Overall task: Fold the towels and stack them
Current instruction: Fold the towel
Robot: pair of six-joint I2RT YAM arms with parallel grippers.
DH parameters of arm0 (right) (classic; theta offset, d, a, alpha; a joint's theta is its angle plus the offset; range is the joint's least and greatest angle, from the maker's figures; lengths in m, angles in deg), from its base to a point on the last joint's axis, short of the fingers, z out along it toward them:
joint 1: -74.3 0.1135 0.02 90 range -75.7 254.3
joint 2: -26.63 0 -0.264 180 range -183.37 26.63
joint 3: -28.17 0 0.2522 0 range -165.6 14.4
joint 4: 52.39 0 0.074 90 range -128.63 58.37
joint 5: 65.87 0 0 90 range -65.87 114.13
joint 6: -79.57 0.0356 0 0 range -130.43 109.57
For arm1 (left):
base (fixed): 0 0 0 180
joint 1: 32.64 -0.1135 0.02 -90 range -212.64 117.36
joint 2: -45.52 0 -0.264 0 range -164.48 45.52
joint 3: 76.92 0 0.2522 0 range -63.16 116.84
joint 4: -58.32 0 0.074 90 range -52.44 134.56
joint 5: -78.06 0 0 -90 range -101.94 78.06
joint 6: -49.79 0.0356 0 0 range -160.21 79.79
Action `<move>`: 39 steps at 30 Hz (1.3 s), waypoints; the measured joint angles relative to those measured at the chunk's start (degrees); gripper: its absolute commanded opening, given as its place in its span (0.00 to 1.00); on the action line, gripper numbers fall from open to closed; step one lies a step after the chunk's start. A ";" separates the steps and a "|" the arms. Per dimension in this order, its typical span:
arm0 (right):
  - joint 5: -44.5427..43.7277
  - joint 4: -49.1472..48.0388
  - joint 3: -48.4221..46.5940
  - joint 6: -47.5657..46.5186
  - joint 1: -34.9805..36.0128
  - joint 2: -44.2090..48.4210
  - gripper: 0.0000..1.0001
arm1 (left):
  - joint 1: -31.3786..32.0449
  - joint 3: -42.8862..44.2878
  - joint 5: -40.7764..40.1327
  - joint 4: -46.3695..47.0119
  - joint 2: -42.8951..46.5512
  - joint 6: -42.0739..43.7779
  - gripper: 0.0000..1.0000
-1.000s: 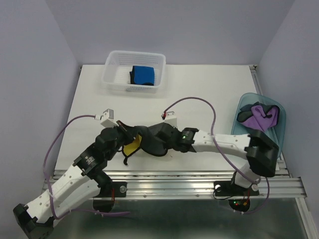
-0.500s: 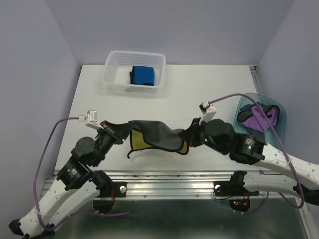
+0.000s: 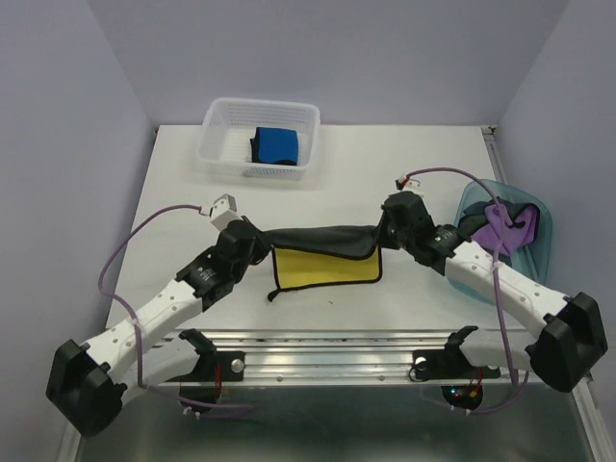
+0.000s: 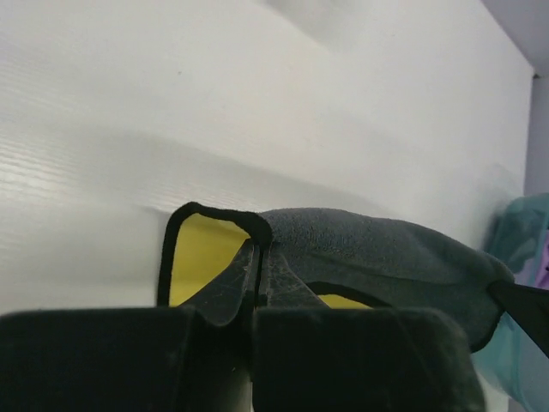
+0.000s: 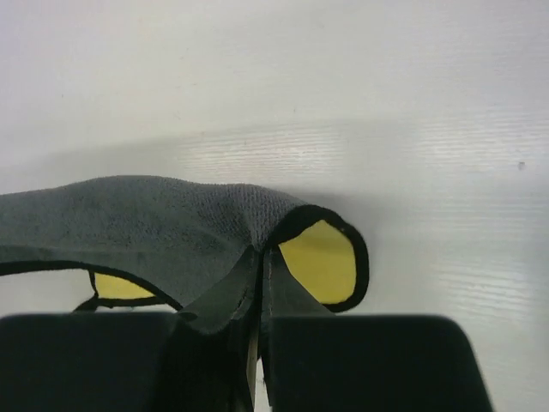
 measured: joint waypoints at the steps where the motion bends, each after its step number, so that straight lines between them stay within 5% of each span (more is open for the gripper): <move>1: 1.55 -1.57 -0.02 -0.85 -2.27 -1.92 0.01 | -1.01 0.07 0.09 0.90 -2.08 0.39 0.00; 12: 12.72 -6.88 -0.22 -4.57 -11.54 -13.11 0.01 | -9.75 0.24 8.57 7.85 -15.54 3.34 0.00; 25: 15.61 -6.71 -0.22 -8.07 -14.49 -16.52 0.01 | -8.98 -10.54 18.64 13.29 -9.55 1.77 0.00; 39: 17.57 -4.79 -1.11 -10.80 -16.33 -21.73 0.01 | -5.42 -13.20 19.67 15.34 -16.33 -3.41 0.00</move>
